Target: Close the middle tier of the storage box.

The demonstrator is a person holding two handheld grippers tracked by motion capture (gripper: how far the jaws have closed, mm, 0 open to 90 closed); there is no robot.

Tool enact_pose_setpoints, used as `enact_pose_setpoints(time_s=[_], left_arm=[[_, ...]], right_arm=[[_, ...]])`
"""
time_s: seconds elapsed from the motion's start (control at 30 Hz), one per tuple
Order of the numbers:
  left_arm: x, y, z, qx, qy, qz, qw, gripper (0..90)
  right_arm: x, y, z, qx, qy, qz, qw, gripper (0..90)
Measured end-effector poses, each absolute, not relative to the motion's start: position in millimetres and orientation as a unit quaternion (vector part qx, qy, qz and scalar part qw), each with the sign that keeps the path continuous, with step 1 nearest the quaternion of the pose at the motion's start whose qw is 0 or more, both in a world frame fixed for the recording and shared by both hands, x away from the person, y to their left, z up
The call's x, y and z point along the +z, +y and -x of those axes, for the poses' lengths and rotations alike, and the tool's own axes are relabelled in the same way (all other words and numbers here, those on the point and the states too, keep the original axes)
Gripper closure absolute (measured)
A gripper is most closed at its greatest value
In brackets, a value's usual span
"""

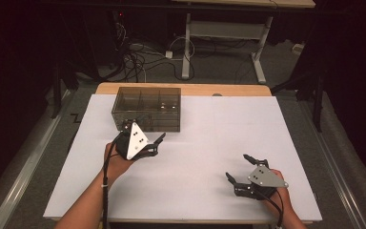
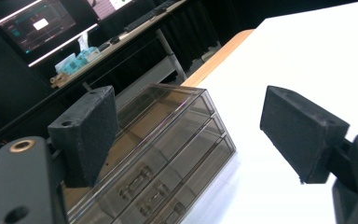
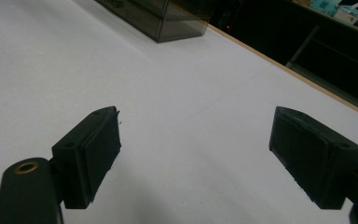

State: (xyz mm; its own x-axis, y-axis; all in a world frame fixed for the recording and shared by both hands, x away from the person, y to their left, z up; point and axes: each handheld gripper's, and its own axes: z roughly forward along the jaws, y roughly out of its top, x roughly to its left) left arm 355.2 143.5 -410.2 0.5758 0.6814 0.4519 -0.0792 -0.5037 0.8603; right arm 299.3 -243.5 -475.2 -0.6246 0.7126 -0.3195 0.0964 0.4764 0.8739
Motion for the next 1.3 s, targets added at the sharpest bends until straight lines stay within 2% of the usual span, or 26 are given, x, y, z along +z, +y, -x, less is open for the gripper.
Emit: enact_pose_setpoints(time_s=[0.7, 1.3], left_arm=[[-419, 143, -330, 0.381, 0.153, -0.794, 0.448, 19.0], [-454, 169, -318, 0.363, 0.166, -0.828, 0.393, 18.8]], right_arm=[[-471, -248, -293, 0.445, 0.774, -0.278, 0.353, 16.5], [-469, -241, -287, 0.447, 0.778, -0.271, 0.348, 15.8]])
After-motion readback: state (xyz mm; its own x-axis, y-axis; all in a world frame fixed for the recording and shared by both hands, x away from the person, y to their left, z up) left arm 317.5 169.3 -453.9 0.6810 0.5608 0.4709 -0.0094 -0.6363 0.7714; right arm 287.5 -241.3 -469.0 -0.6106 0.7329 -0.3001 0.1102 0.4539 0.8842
